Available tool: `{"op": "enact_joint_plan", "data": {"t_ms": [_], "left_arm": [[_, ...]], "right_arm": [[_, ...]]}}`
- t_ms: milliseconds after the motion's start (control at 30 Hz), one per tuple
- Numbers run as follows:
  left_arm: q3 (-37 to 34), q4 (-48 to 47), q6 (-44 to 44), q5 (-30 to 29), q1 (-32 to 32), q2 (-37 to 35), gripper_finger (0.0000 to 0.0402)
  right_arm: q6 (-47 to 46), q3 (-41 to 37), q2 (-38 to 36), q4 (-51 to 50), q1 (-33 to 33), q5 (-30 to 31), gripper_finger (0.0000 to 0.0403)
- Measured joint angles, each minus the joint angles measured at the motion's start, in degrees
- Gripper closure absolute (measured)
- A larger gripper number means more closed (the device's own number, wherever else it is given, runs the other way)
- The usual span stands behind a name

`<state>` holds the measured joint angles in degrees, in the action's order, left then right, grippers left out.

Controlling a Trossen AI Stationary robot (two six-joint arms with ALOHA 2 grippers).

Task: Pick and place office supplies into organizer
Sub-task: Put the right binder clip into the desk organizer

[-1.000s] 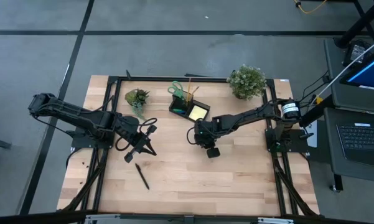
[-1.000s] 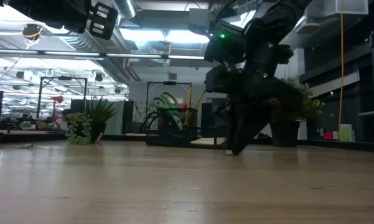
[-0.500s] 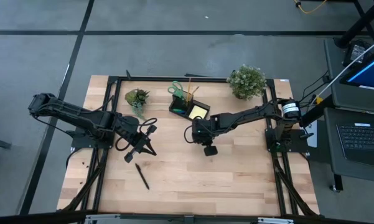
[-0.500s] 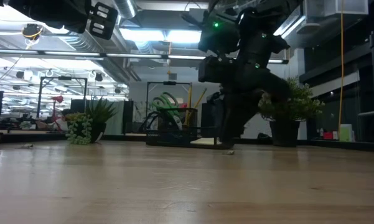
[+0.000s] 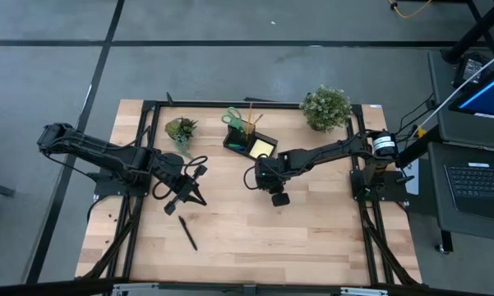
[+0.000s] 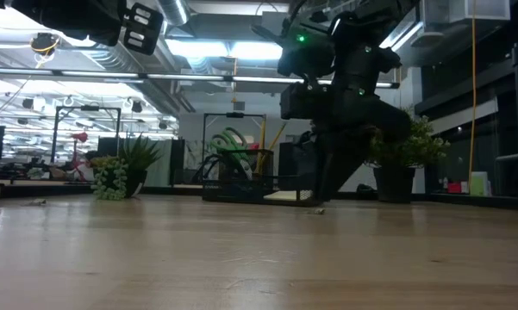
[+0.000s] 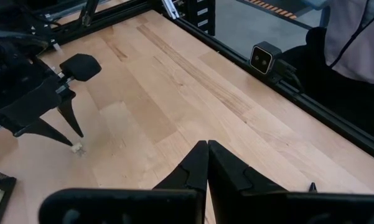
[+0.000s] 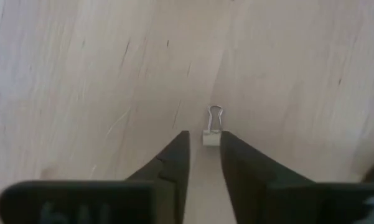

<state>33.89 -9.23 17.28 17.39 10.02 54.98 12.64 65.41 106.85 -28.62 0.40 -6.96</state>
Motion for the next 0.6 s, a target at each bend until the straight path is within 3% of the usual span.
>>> {"op": "enact_joint_plan", "data": {"t_ms": [300, 600], "left_arm": [[0.01, 0.0, -0.02, 0.0, 0.01, -0.02, 0.0396], [0.02, 0.02, -0.02, 0.0, 0.0, -0.01, 0.0397]], "right_arm": [[-0.52, 0.02, -0.02, 1.59, 0.0, -0.03, 0.0223], [-1.99, -0.1, 1.84, 1.95, -0.04, 0.01, 0.021]]}}
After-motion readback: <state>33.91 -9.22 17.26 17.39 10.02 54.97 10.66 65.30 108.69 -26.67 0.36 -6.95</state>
